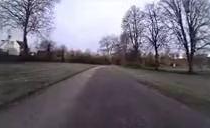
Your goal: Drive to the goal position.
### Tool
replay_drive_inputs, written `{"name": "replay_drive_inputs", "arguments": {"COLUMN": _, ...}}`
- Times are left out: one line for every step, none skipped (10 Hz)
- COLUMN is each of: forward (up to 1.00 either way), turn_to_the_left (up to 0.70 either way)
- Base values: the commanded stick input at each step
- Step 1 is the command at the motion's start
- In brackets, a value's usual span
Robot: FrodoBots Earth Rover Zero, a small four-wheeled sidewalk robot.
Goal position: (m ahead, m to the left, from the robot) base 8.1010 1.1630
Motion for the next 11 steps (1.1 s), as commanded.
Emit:
{"name": "replay_drive_inputs", "arguments": {"forward": 1.00, "turn_to_the_left": 0.00}}
{"name": "replay_drive_inputs", "arguments": {"forward": 1.00, "turn_to_the_left": 0.00}}
{"name": "replay_drive_inputs", "arguments": {"forward": 1.00, "turn_to_the_left": 0.00}}
{"name": "replay_drive_inputs", "arguments": {"forward": 1.00, "turn_to_the_left": 0.00}}
{"name": "replay_drive_inputs", "arguments": {"forward": 1.00, "turn_to_the_left": 0.00}}
{"name": "replay_drive_inputs", "arguments": {"forward": 1.00, "turn_to_the_left": 0.00}}
{"name": "replay_drive_inputs", "arguments": {"forward": 1.00, "turn_to_the_left": 0.00}}
{"name": "replay_drive_inputs", "arguments": {"forward": 1.00, "turn_to_the_left": 0.00}}
{"name": "replay_drive_inputs", "arguments": {"forward": 1.00, "turn_to_the_left": 0.00}}
{"name": "replay_drive_inputs", "arguments": {"forward": 1.00, "turn_to_the_left": 0.00}}
{"name": "replay_drive_inputs", "arguments": {"forward": 1.00, "turn_to_the_left": 0.00}}
